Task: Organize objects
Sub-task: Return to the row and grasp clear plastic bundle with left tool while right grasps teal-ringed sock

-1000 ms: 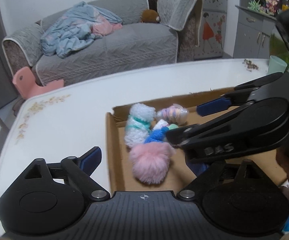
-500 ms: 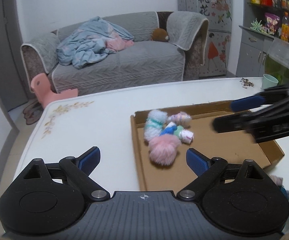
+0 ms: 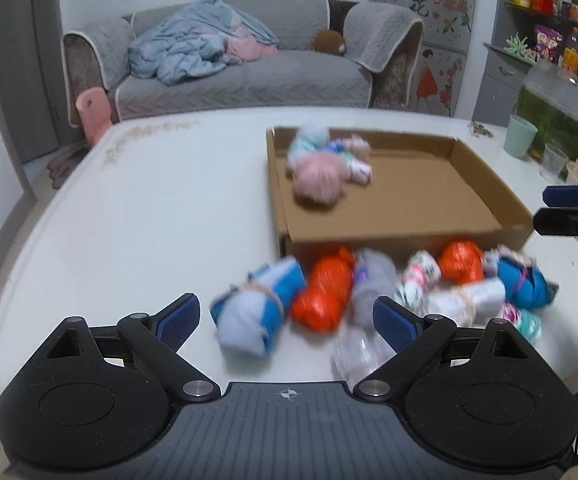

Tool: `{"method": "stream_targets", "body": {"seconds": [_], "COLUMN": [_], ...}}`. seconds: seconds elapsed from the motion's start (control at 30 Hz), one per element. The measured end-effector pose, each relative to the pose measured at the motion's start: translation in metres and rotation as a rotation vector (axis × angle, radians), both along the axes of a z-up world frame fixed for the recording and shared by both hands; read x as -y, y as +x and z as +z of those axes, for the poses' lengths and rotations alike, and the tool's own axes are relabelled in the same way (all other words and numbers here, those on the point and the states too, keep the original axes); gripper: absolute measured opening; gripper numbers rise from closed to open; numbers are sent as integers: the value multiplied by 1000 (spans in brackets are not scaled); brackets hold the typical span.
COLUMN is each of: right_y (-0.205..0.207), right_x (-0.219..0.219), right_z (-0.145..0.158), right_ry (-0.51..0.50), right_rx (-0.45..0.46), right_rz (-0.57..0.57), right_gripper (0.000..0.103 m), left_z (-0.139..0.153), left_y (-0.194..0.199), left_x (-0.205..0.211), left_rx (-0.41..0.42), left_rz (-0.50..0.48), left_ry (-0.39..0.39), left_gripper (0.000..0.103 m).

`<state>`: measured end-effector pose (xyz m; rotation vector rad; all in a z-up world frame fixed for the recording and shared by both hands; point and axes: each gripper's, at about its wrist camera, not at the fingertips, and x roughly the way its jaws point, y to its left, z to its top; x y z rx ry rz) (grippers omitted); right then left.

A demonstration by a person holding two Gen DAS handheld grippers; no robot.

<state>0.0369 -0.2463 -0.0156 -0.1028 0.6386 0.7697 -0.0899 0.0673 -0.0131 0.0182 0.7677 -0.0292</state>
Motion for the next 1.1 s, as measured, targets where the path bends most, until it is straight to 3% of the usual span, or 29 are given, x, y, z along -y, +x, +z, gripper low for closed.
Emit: {"method": "stream_targets", "body": {"seconds": [0.23, 0.7, 0.9, 0.97, 1.1], "right_y": [-23, -47, -49, -51, -49], "right_x": [15, 31, 25, 22, 22], "right_z": [-23, -63, -77, -82, -87], "right_ry": [-39, -69, -79, -96, -95], "right_rx": [-1, -49, -65, -54, -62], "right_rz": [-12, -26, -6, 3, -5], "right_gripper": [71, 66, 58, 52, 48], "left_z": [-21, -49, -53, -54, -56], "left_y": [-17, -18, -15, -15, -12], "left_x": [14, 39, 34, 32, 30], "left_rx": [-44, -74, -76, -70, -77], "left_rz": [-24, -55, -48, -53, -78], "left_ry": [-11, 96, 105, 97, 41], "left_gripper": [96, 96, 95, 94, 77]}}
